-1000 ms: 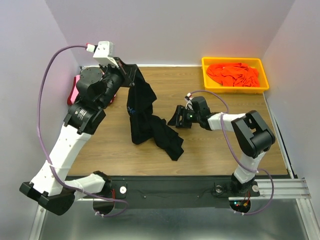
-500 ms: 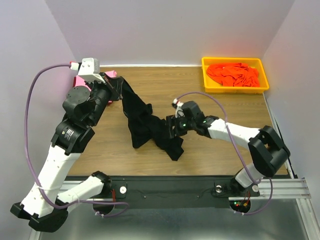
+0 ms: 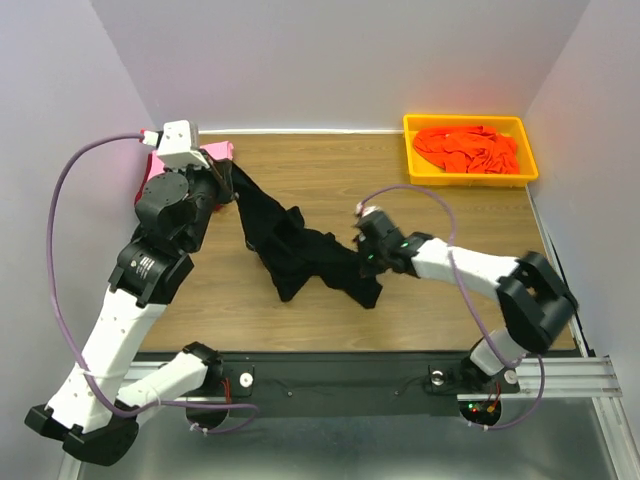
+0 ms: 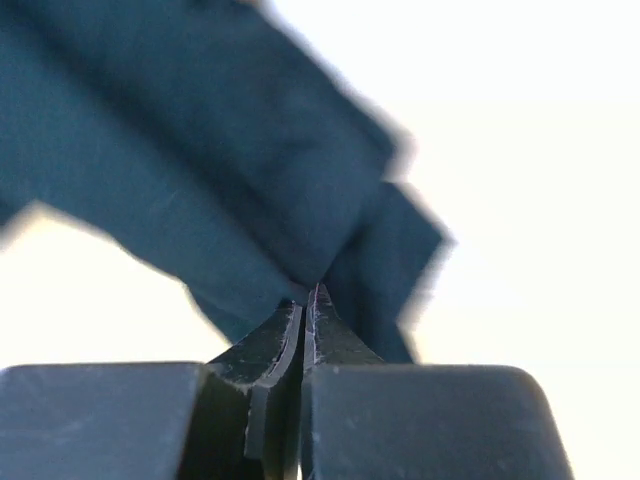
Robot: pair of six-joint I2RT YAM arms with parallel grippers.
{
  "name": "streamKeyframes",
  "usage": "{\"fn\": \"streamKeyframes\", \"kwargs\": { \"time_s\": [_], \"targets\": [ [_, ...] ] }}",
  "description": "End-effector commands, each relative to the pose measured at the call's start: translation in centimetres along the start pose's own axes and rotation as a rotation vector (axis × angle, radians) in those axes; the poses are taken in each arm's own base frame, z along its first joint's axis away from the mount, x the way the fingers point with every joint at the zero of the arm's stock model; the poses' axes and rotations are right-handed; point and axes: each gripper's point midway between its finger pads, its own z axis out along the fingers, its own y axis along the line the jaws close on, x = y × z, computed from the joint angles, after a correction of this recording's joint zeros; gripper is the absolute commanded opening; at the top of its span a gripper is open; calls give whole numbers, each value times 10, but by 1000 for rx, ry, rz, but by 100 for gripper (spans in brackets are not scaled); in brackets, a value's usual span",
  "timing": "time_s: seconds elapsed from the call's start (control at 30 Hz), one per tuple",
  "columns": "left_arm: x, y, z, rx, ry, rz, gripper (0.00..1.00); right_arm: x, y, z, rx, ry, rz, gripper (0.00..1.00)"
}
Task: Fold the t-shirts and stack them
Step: Flatten the tshirt out
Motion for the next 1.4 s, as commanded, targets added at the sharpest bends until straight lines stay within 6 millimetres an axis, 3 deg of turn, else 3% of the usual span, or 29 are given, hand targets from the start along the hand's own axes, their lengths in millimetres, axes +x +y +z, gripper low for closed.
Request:
{"fn": "streamKeyframes", "kwargs": {
  "time_s": [0.0,0.07,0.17,0.2,0.23,0.3,0.33,0.37,0.4,0.43,0.47,0.5,0.53,0.6,0.67,0.7,0.73,0.77,0.83,0.87,0.9,1.0,1.07,1.1,1.17,1.2,1.3,1.33,1.37],
  "targets": [
    [-37,37,-4,-161,-139,61,0,-98,-99,-80,341,-319,67,1],
    [-47,55,2,-218,-168,82,0,-130,-137,-124,412,-437,110,1],
    [-65,60,19,-205,-217,75,0,-178,-170,-183,510,-585,126,1],
    [-85,65,20,-215,-267,66,0,-188,-177,-197,542,-615,128,1],
    [-85,65,35,-212,-256,72,0,-210,-183,-223,571,-677,128,1],
    [-121,67,38,-219,-336,71,0,-227,-195,-240,624,-710,128,1],
    [-122,68,54,-215,-322,77,0,-249,-205,-272,664,-780,144,1],
    [-132,68,59,-214,-335,77,0,-248,-217,-267,694,-759,149,1],
    [-168,60,51,-194,-408,65,0,-272,-219,-294,703,-831,165,1],
    [-172,65,67,-188,-404,54,0,-282,-225,-309,713,-869,184,1],
    [-186,63,69,-176,-430,44,0,-290,-240,-330,738,-912,224,1],
    [-214,55,59,-150,-486,27,0,-309,-235,-365,715,-1005,234,1],
    [-218,53,67,-120,-482,15,0,-314,-243,-373,729,-1023,247,1],
    [-235,45,59,-88,-523,1,0,-323,-242,-405,740,-1098,268,1],
    [-240,42,48,-69,-541,2,0,-321,-243,-419,751,-1127,288,1],
    [-232,46,49,-80,-523,3,0,-319,-243,-425,755,-1141,299,1],
    [-233,46,35,-84,-538,2,0,-311,-248,-415,770,-1119,312,1],
    [-235,49,28,-91,-561,3,0,-301,-247,-432,774,-1161,343,1],
    [-224,57,18,-127,-562,2,0,-288,-256,-426,779,-1178,382,1],
    [-221,61,15,-146,-557,3,0,-282,-253,-434,771,-1206,392,1],
    [-205,68,20,-169,-514,6,0,-281,-252,-437,760,-1221,396,1],
    [-185,72,16,-174,-482,10,0,-275,-249,-437,740,-1229,401,1],
    [-186,74,6,-188,-495,11,0,-276,-248,-440,741,-1233,392,1],
    [-187,74,5,-193,-495,13,0,-279,-244,-452,733,-1261,387,1],
    [-203,66,-5,-175,-515,18,0,-288,-237,-464,712,-1291,364,1],
    [-221,56,-18,-151,-553,16,0,-303,-226,-482,671,-1337,330,1],
    [-246,33,-38,-63,-605,4,0,-332,-206,-505,599,-1389,228,1],
    [-261,22,-51,-28,-640,4,0,-344,-184,-536,528,-1466,176,1],
    [-271,11,-63,15,-664,-2,0,-362,-179,-521,465,-1441,136,1]
  ]
}}
